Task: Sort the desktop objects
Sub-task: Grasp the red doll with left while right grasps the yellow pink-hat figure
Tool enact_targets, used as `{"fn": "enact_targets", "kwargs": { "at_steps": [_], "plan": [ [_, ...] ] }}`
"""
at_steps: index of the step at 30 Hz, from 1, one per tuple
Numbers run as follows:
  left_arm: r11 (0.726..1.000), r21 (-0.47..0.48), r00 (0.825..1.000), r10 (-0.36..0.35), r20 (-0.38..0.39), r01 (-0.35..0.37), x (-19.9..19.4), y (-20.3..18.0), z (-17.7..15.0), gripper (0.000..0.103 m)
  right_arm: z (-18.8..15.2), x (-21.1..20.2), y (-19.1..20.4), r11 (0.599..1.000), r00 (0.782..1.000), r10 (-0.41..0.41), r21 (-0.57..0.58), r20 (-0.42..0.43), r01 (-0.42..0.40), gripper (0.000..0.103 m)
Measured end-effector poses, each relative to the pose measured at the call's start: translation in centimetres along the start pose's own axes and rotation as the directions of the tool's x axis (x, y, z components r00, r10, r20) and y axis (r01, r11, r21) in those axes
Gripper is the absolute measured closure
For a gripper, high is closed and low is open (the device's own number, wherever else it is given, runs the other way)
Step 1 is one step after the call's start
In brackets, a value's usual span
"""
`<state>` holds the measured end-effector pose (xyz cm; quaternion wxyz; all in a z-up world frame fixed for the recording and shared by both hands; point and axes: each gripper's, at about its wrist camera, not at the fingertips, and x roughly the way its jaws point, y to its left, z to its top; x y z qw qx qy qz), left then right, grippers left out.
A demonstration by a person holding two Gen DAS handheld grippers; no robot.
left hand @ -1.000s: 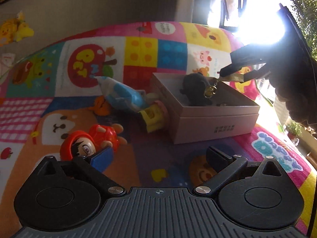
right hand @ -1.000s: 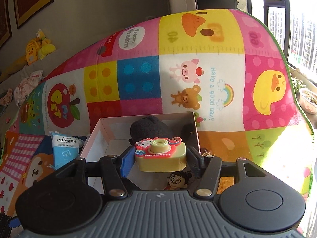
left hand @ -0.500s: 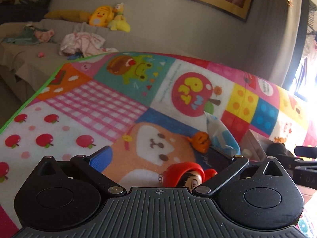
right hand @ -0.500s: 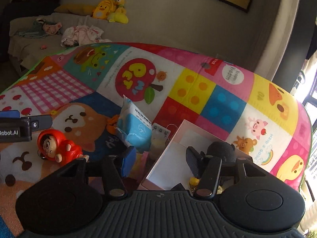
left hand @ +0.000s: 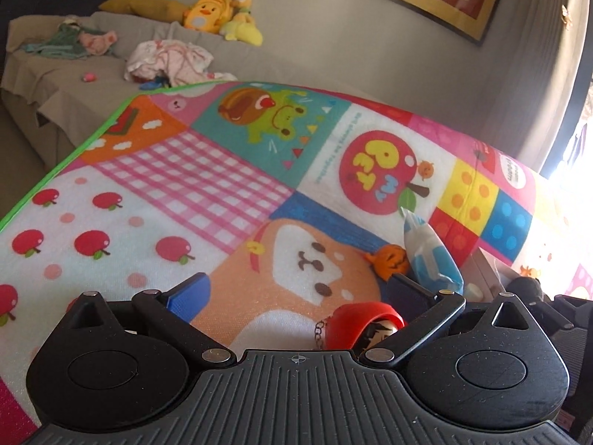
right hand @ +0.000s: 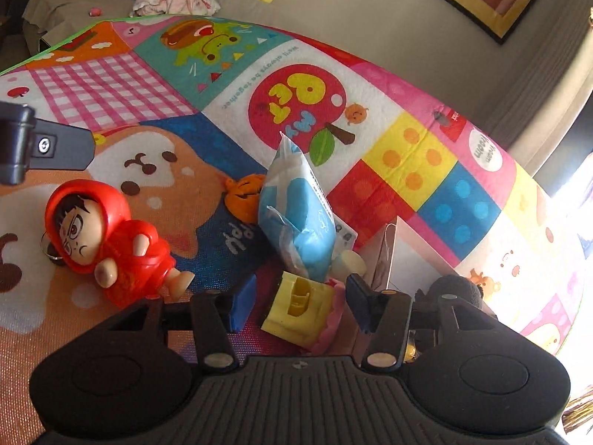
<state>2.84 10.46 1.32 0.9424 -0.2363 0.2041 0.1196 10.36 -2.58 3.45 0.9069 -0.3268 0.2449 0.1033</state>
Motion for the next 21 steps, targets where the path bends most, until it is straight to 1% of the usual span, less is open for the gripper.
{"fn": "enact_targets", "kwargs": {
  "at_steps": [1, 2, 3, 4, 5, 7, 10, 11, 13, 15, 16, 17, 19, 20, 21],
  "plan": [
    [1.000, -0.005, 1.000, 0.000, -0.007, 0.000, 0.2, 0.1, 0.0, 0.000, -0.4, -0.9, -0.1, 1.000, 1.000, 0.026, -0.003, 0.007, -0.026, 0.060],
    [1.000, -0.007, 1.000, -0.001, -0.012, 0.001, 0.2, 0.1, 0.0, 0.000, -0.9, -1.7, -0.2, 0.999, 0.999, 0.046, -0.010, 0.011, -0.046, 0.064],
    [1.000, -0.007, 1.000, -0.005, -0.014, 0.004, 0.2, 0.2, 0.0, 0.000, -1.5, -2.6, -0.2, 0.999, 0.999, 0.042, -0.033, 0.023, -0.041, 0.078],
    [1.000, -0.002, 1.000, -0.009, -0.016, 0.009, 0.2, 0.1, 0.0, 0.000, -2.1, -3.2, -0.2, 0.998, 0.999, 0.043, -0.053, 0.022, -0.042, 0.083],
    [1.000, 0.004, 1.000, -0.013, -0.017, 0.013, 0.2, 0.0, 0.0, 0.000, -2.7, -3.8, -0.4, 0.996, 0.998, 0.066, -0.057, 0.010, -0.066, 0.087],
    [1.000, 0.016, 1.000, -0.020, -0.017, 0.020, 0.2, -0.2, -0.2, 0.000, -3.8, -4.7, -1.0, 0.993, 0.994, 0.108, -0.049, -0.010, -0.108, 0.087],
    [1.000, 0.023, 1.000, -0.020, -0.020, 0.020, 0.2, -0.4, -0.3, 0.000, -4.9, -5.9, -2.0, 0.995, 0.995, 0.094, -0.018, 0.017, -0.094, 0.086],
    [1.000, 0.024, 1.000, -0.019, -0.022, 0.019, 0.3, -0.5, -0.3, 0.000, -5.0, -6.0, -2.4, 0.995, 0.995, 0.096, 0.005, 0.024, -0.096, 0.084],
    [1.000, 0.025, 1.000, -0.018, -0.026, 0.019, 0.4, -0.5, -0.4, 0.000, -4.9, -5.8, -2.8, 0.992, 0.993, 0.111, 0.064, 0.027, -0.113, 0.075],
    [1.000, 0.026, 0.999, -0.016, -0.030, 0.017, 0.5, -0.6, -0.4, 0.000, -4.6, -5.3, -2.7, 0.983, 0.990, 0.135, 0.118, 0.036, -0.138, 0.043],
    [1.000, 0.027, 0.999, -0.012, -0.030, 0.013, 0.5, -0.6, -0.4, 0.000, -4.5, -4.9, -2.6, 0.976, 0.988, 0.149, 0.153, 0.049, -0.155, 0.037],
    [1.000, 0.028, 1.000, -0.010, -0.029, 0.011, 0.4, -0.6, -0.4, 0.000, -4.2, -4.5, -2.3, 0.970, 0.986, 0.159, 0.178, 0.051, -0.165, 0.035],
    [1.000, 0.018, 1.000, -0.003, -0.030, 0.004, 0.2, -0.5, -0.3, 0.000, -3.5, -3.5, -1.5, 0.964, 0.985, 0.168, 0.201, 0.049, -0.174, 0.035],
    [1.000, 0.006, 0.999, -0.005, -0.033, 0.005, 0.1, -0.5, -0.2, 0.000, -3.2, -3.1, -0.9, 0.968, 0.987, 0.155, 0.189, 0.051, -0.162, 0.035],
    [1.000, -0.015, 0.999, -0.011, -0.036, 0.010, -0.2, -0.3, -0.1, 0.000, -2.8, -2.4, -0.4, 0.976, 0.991, 0.128, 0.175, 0.043, -0.133, 0.038]
  ]
}}
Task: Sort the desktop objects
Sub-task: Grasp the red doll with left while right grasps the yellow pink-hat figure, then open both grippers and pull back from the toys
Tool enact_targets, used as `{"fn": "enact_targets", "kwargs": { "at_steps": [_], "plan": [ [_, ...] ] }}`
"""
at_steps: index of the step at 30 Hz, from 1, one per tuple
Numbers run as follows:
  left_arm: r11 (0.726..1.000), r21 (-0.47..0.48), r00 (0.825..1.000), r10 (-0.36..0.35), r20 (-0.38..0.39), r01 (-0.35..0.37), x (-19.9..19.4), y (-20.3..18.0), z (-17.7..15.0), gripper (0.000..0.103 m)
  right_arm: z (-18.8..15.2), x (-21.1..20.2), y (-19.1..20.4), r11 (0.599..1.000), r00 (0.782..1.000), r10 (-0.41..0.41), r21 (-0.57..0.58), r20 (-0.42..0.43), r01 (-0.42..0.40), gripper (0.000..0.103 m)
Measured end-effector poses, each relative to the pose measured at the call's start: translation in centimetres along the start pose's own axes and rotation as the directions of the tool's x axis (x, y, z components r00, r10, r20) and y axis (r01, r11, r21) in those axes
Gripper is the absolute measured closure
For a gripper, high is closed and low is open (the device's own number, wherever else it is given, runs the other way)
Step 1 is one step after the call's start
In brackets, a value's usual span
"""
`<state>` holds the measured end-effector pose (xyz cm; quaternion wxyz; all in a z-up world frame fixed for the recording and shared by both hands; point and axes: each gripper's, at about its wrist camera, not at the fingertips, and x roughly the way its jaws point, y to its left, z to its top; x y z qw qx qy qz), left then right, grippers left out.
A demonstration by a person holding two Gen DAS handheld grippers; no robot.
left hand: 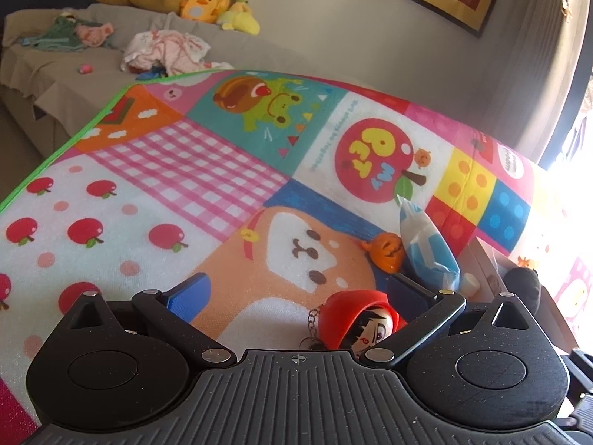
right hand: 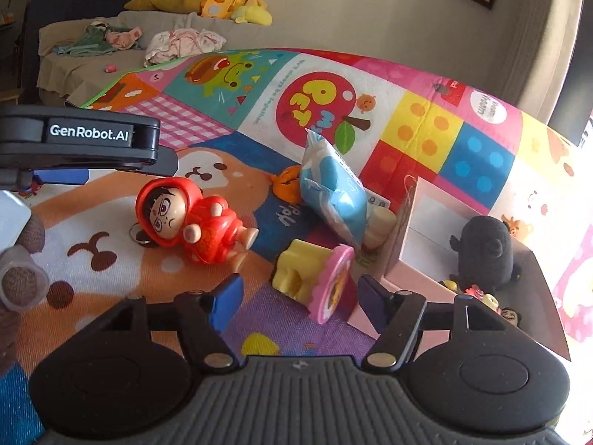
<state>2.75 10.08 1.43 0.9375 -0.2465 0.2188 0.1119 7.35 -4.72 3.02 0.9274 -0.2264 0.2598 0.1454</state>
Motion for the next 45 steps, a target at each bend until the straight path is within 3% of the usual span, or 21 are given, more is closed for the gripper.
{"fn": "enact_targets", "kwargs": {
  "at_steps": [1, 3, 5, 10, 14, 17, 19, 21, 23, 26, 32, 38, 41, 43, 45],
  "plan": [
    [1.000, -0.013, 1.000, -0.006, 0.001, 0.006, -0.3, 0.1, 0.1, 0.000, 0.1, 0.6, 0.3, 1.000, 1.000, -0.024, -0.006, -0.008, 0.024, 0.043],
    [1.000, -0.009, 1.000, -0.010, 0.018, 0.010, -1.2, 0.0, 0.4, 0.000, 0.4, 1.7, 0.5, 0.999, 0.998, -0.054, -0.003, -0.036, 0.054, 0.070],
    [1.000, 0.016, 0.999, -0.008, 0.033, 0.007, -2.0, -0.2, 0.7, 0.000, 0.5, 1.7, 0.0, 0.998, 0.997, -0.055, 0.018, -0.050, 0.056, 0.088],
    [0.995, 0.093, 1.000, -0.017, -0.025, 0.020, -2.6, -0.8, 0.6, 0.000, -0.8, -2.2, -1.5, 0.998, 0.999, -0.052, -0.028, -0.003, 0.052, 0.092],
    [0.981, 0.176, 0.992, -0.065, -0.107, 0.083, -2.1, -2.1, -0.7, 0.000, -3.5, -5.4, -3.4, 0.997, 0.997, -0.068, -0.041, -0.027, 0.067, 0.092],
    [0.962, 0.240, 0.981, -0.091, -0.169, 0.130, -1.2, -3.7, -1.8, 0.000, -5.9, -7.4, -5.4, 0.996, 0.994, -0.089, 0.021, -0.059, 0.090, 0.092],
    [0.955, 0.269, 0.981, -0.081, -0.174, 0.127, -0.5, -4.5, -2.2, 0.000, -7.3, -8.3, -6.7, 0.990, 0.989, -0.118, 0.068, -0.085, 0.124, 0.088],
    [0.947, 0.300, 0.984, -0.061, -0.170, 0.111, 0.5, -5.3, -2.3, 0.000, -8.5, -8.9, -7.7, 0.981, 0.986, -0.133, 0.129, -0.104, 0.146, 0.064],
    [0.938, 0.334, 0.986, -0.042, -0.159, 0.094, 1.3, -6.1, -2.3, 0.000, -9.5, -9.5, -8.5, 0.972, 0.985, -0.140, 0.176, -0.103, 0.156, 0.049],
    [0.913, 0.403, 0.991, -0.012, -0.133, 0.065, 2.5, -7.2, -2.3, 0.000, -10.0, -9.5, -8.7, 0.970, 0.985, -0.142, 0.186, -0.097, 0.158, 0.046],
    [0.880, 0.474, 0.993, 0.018, -0.115, 0.039, 3.3, -8.5, -2.4, 0.003, -10.2, -8.8, -8.5, 0.964, 0.988, -0.130, 0.224, -0.079, 0.145, 0.027],
    [0.852, 0.516, 0.991, -0.032, -0.130, 0.095, 0.4, -8.6, -2.6, 0.005, -10.7, -9.4, -10.3, 0.935, 0.983, -0.171, 0.304, -0.062, 0.182, 0.023],
    [0.793, 0.548, 0.962, -0.181, -0.204, 0.265, -2.7, -10.2, -2.8, 0.005, -11.2, -10.0, -12.0, 0.903, 0.969, -0.237, 0.353, -0.065, 0.245, 0.020],
    [0.710, 0.584, 0.919, -0.289, -0.268, 0.393, -4.6, -12.3, -3.8, 0.005, -11.5, -10.4, -13.6, 0.872, 0.960, -0.270, 0.403, -0.077, 0.278, 0.020],
    [0.647, 0.600, 0.882, -0.351, -0.314, 0.471, -5.2, -14.2, -4.9, 0.005, -11.9, -10.7, -14.8, 0.844, 0.952, -0.295, 0.443, -0.087, 0.302, 0.020]
  ]
}}
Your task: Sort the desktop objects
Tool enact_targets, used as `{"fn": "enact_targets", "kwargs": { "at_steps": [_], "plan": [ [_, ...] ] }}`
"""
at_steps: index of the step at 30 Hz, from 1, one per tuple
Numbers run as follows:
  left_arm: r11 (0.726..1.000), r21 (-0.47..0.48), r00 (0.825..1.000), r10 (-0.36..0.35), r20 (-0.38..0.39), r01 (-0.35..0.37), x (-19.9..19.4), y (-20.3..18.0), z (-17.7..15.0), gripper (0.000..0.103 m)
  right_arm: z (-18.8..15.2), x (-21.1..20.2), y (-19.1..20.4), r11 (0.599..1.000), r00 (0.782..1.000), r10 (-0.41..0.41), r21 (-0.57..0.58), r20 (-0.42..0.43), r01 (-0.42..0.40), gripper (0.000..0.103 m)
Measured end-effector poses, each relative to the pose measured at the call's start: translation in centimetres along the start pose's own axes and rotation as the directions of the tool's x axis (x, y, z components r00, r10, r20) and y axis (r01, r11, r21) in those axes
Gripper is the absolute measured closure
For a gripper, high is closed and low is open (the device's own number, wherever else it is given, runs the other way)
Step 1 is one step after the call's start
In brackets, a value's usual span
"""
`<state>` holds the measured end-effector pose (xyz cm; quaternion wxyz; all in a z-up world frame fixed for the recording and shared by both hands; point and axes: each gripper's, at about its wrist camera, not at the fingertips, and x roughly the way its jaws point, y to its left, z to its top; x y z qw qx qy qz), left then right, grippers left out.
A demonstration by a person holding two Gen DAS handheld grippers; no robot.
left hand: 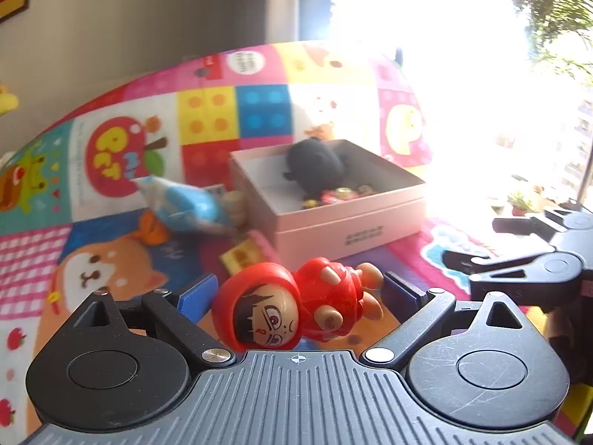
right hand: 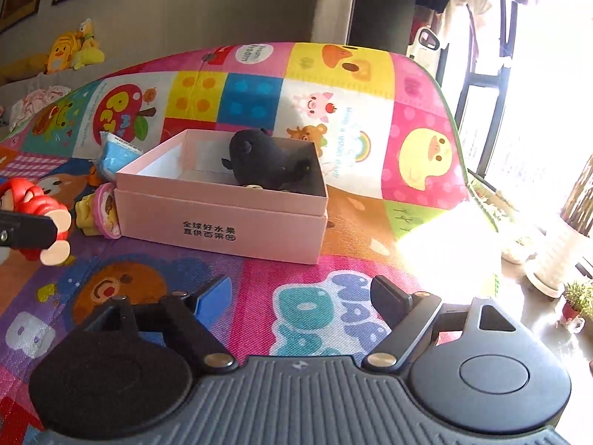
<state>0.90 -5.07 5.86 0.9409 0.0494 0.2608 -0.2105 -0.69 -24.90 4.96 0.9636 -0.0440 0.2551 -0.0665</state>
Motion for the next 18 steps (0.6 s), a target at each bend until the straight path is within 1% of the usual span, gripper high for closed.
{"fn": "enact_targets", "kwargs": {
  "at_steps": [2, 4, 7, 9, 11, 13, 15, 18],
  "plan": [
    [0.998, 0.032, 0.999, -0.052, 0.011, 0.051, 1.3, -2.0, 0.3, 0.005, 0.1, 0.0, -1.2, 0.999, 1.000, -0.024, 0.043, -0.002, 0.024, 0.018],
    [0.996, 0.049, 0.997, -0.071, 0.015, 0.070, 2.6, -3.3, 0.5, 0.005, -0.2, -0.1, -1.7, 0.998, 0.999, -0.037, 0.056, -0.007, 0.038, 0.018],
    [0.996, 0.025, 0.996, -0.081, 0.031, 0.080, 3.0, -3.5, 0.8, 0.003, -0.9, -0.5, -1.8, 0.998, 0.999, -0.045, 0.042, -0.005, 0.045, 0.014],
    [0.999, 0.003, 0.998, -0.044, 0.042, 0.044, 2.9, -2.8, 0.9, 0.003, -1.4, -0.3, -1.8, 0.998, 0.999, -0.039, 0.048, -0.014, 0.040, 0.012],
    [0.998, -0.017, 0.998, 0.055, 0.038, -0.054, 3.1, -1.6, 0.9, 0.003, -1.7, 0.2, -1.8, 0.997, 0.999, -0.031, 0.069, -0.033, 0.033, 0.012],
    [0.990, -0.022, 0.990, 0.140, 0.028, -0.139, 3.9, -0.2, 1.1, 0.003, -1.7, 0.5, -1.8, 0.996, 0.998, -0.041, 0.076, -0.045, 0.044, 0.012],
    [0.987, -0.013, 0.987, 0.162, 0.008, -0.162, 4.7, 0.7, 1.0, 0.003, -1.7, 0.5, -1.9, 0.995, 0.998, -0.040, 0.092, -0.039, 0.043, 0.011],
    [0.985, 0.030, 0.984, 0.173, -0.046, -0.172, 6.7, 1.5, 0.9, 0.003, -1.9, 0.3, -1.9, 0.994, 0.998, -0.048, 0.093, -0.037, 0.051, 0.010]
  ]
}}
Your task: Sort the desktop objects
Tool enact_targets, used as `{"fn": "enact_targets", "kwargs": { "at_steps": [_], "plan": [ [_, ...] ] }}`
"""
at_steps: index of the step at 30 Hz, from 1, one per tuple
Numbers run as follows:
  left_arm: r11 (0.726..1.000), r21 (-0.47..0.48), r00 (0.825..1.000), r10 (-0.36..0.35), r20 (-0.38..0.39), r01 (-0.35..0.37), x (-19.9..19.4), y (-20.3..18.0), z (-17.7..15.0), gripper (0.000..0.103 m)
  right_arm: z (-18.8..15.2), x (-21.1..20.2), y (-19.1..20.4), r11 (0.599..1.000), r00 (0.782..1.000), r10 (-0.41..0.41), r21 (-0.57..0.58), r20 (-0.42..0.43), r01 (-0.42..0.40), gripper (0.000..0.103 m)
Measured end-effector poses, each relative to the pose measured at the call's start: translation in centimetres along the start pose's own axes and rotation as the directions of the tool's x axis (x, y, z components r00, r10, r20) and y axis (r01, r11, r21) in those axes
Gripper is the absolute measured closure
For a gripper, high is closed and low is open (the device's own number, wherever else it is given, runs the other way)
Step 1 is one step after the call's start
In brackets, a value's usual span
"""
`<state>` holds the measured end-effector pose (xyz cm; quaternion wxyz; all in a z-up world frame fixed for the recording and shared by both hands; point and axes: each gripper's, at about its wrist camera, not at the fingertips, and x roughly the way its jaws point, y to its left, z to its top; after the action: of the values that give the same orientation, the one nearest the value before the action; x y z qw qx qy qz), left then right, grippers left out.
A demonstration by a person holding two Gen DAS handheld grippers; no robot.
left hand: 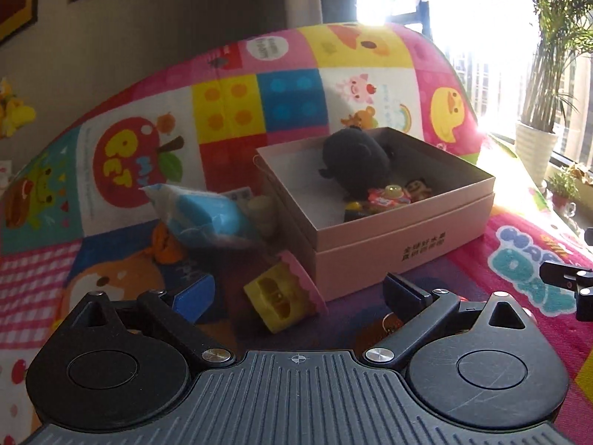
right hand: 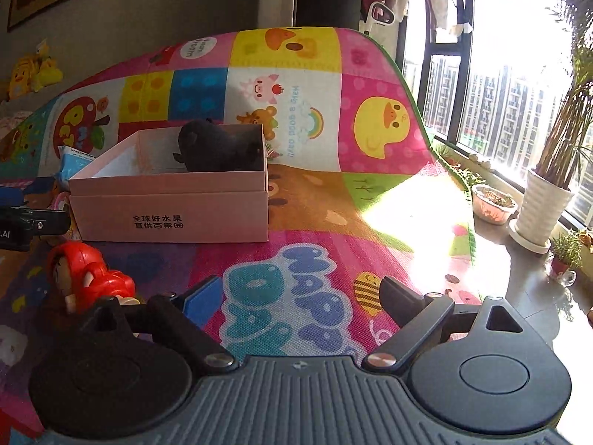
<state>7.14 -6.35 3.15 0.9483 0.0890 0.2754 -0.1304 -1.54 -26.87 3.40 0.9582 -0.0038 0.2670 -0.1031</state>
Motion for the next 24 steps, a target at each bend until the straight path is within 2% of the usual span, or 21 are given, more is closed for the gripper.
{"fn": "enact_targets", "kwargs": {
  "at_steps": [3, 5, 6, 8, 9, 10, 13, 15, 19, 21, 22, 24],
  "plan": [
    [0.998, -0.055, 0.997, 0.003, -0.072, -0.007, 1.8, 1.0, -0.2, 0.004, -0.1, -0.1, 0.0, 1.000, 1.000, -0.004, 0.005, 0.009, 0.004, 0.006],
    [0.992, -0.126, 0.996, -0.025, -0.085, 0.014, 2.1, 2.0, -0.3, 0.019, -0.1, -0.1, -0.1, 1.000, 1.000, -0.002, 0.008, 0.009, 0.002, 0.005],
    [0.986, -0.166, 0.995, -0.042, -0.090, 0.027, 2.1, 2.5, -0.2, 0.032, 0.0, -0.1, -0.1, 1.000, 1.000, -0.001, 0.009, 0.007, 0.001, 0.005],
    [0.976, -0.213, 0.995, -0.058, -0.086, 0.039, 1.9, 3.3, -0.3, 0.042, 0.0, 0.0, -0.1, 1.000, 1.000, 0.000, 0.009, 0.002, 0.000, 0.005],
    [0.971, -0.237, 0.994, -0.062, -0.087, 0.040, 1.8, 3.7, -0.4, 0.052, 0.0, 0.0, -0.1, 1.000, 1.000, 0.000, 0.010, 0.002, 0.000, 0.005],
    [0.967, -0.253, 0.994, -0.064, -0.091, 0.039, 1.6, 4.0, -0.5, 0.055, 0.0, 0.0, -0.1, 1.000, 1.000, 0.000, 0.010, 0.003, 0.000, 0.005],
    [0.950, -0.306, 0.991, -0.096, -0.091, 0.064, 0.6, 4.7, -0.7, 0.056, -0.1, 0.1, -0.1, 1.000, 1.000, -0.002, 0.010, 0.002, 0.002, 0.005],
    [0.939, -0.326, 0.986, -0.143, -0.084, 0.108, -0.6, 4.7, -0.8, 0.056, -0.1, 0.1, -0.1, 1.000, 1.000, -0.003, 0.009, 0.002, 0.003, 0.005],
    [0.888, -0.392, 0.955, -0.288, -0.066, 0.241, -3.4, 4.1, -1.3, 0.056, -0.1, 0.1, 0.0, 1.000, 1.000, -0.004, 0.008, 0.002, 0.004, 0.004],
    [0.887, -0.394, 0.955, -0.289, -0.070, 0.240, -4.0, 3.9, -1.7, 0.055, -0.1, 0.1, 0.0, 1.000, 1.000, -0.006, 0.007, 0.002, 0.006, 0.004],
    [0.891, -0.392, 0.957, -0.279, -0.073, 0.230, -4.0, 3.9, -1.9, 0.047, -0.2, 0.1, 0.0, 1.000, 1.000, -0.006, 0.005, 0.002, 0.006, 0.004],
    [0.888, -0.418, 0.967, -0.244, -0.078, 0.190, -3.8, 4.7, -2.3, 0.043, -0.2, 0.1, 0.1, 1.000, 1.000, -0.010, 0.003, 0.005, 0.009, 0.003]
  ]
}}
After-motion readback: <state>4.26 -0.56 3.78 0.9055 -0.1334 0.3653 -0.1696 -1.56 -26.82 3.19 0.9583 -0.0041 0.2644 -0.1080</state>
